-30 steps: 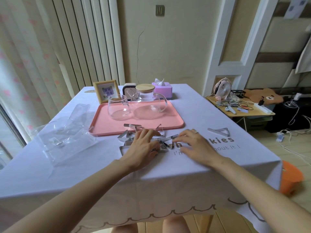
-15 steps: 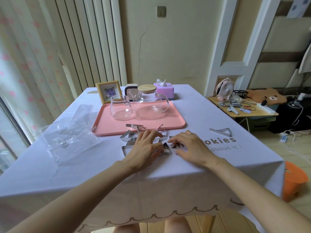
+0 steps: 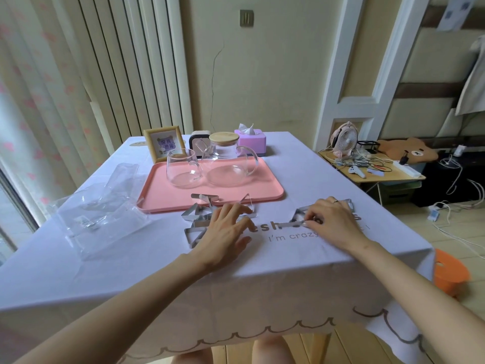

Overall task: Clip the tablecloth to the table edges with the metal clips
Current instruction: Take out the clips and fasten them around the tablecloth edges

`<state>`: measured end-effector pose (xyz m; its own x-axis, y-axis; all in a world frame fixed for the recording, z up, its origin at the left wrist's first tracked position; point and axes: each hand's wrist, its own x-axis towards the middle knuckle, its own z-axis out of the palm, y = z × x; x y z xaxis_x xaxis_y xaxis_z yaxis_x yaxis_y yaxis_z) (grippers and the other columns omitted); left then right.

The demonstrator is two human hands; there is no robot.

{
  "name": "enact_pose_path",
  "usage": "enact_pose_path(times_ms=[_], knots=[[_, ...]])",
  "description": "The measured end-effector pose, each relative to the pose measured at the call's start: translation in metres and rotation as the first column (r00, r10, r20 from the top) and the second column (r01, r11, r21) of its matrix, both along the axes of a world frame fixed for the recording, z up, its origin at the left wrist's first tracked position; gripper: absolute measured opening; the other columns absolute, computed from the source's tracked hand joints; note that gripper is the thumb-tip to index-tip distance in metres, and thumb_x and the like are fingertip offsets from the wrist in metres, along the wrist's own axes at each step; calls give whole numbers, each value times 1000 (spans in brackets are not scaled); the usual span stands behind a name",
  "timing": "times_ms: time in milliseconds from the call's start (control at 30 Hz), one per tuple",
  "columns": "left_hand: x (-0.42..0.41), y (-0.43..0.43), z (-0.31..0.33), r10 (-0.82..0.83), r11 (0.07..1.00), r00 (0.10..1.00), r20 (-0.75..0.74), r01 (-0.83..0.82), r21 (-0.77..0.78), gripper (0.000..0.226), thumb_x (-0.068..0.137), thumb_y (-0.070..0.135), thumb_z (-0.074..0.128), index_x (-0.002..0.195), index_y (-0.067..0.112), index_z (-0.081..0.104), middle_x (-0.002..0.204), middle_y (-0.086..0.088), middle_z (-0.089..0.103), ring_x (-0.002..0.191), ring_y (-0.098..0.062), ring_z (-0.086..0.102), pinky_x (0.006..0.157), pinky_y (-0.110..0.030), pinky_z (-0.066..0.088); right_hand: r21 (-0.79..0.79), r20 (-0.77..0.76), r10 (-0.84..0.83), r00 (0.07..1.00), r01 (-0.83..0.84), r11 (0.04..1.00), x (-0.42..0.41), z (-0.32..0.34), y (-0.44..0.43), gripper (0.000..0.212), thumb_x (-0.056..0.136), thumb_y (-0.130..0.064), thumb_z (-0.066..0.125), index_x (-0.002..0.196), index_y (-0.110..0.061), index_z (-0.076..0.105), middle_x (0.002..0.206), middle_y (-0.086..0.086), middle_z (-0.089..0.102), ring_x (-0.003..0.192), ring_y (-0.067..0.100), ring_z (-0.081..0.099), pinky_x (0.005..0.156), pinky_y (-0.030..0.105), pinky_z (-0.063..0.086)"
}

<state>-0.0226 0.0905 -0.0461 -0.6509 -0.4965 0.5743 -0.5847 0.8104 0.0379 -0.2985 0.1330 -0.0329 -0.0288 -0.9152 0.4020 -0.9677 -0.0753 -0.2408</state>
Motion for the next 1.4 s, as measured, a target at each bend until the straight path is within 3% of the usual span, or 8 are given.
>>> enact_pose_path(times_ms=[167,400,567,700,767,1000,1233,1400], knots=[[-3,1,0,-13,1000,1000,4,13,-11,24,76,23,71,97,20,62,121,-4,54,109,-19,36,90,-39,39,15,66,-68,996,67,998,-28,1,5,19,74,-32,76,67,-24,61,82,-3,59,91,21,48,78,30,29],[-17,1,-1,-63,998,998,-19,63,4,21,75,23,65,95,20,61,120,-5,55,109,-19,37,88,-39,38,132,268,-150,952,118,984,-50,-2,7,11,75,-30,76,81,-24,68,132,1,43,122,23,39,97,36,37],[-33,-1,-3,-108,994,994,-15,108,27,26,73,17,69,95,22,57,119,-5,55,107,-22,42,87,-40,40,121,331,-156,931,122,985,-63,-3,-7,2,80,-16,70,79,-16,68,107,1,56,99,13,49,80,24,34],[-45,-2,-1,-126,989,992,-17,127,69,20,78,27,54,97,22,58,119,-5,54,106,-22,43,90,-38,38,119,323,-172,931,140,983,-69,-3,-30,4,80,-11,68,77,-13,68,97,5,57,89,14,51,77,24,33],[-53,-4,0,-115,989,993,22,113,99,22,80,28,55,99,19,61,122,-5,53,110,-25,45,92,-39,38,115,300,-159,941,130,985,-70,-1,-43,2,80,-10,69,79,-11,68,95,6,56,86,13,49,77,22,32],[-83,-25,10,-72,988,976,204,41,152,45,86,40,58,128,25,51,136,9,47,129,-15,37,106,-37,16,126,268,-134,954,103,987,-74,4,-100,3,80,-9,71,81,-10,68,93,5,51,86,15,48,79,22,33],[-100,-46,6,-76,980,979,191,38,194,49,83,48,50,121,19,56,130,1,53,123,-25,41,101,-39,25,93,307,-205,929,185,978,-83,-2,-156,4,84,-9,66,84,-6,67,95,8,47,91,29,54,81,34,42],[-104,-47,1,-108,971,986,128,77,227,41,86,41,51,119,18,56,127,1,53,118,-24,42,96,-31,26,121,322,-222,920,192,974,-91,-1,-187,13,82,-10,67,93,-6,68,110,15,52,106,28,53,90,29,38]])
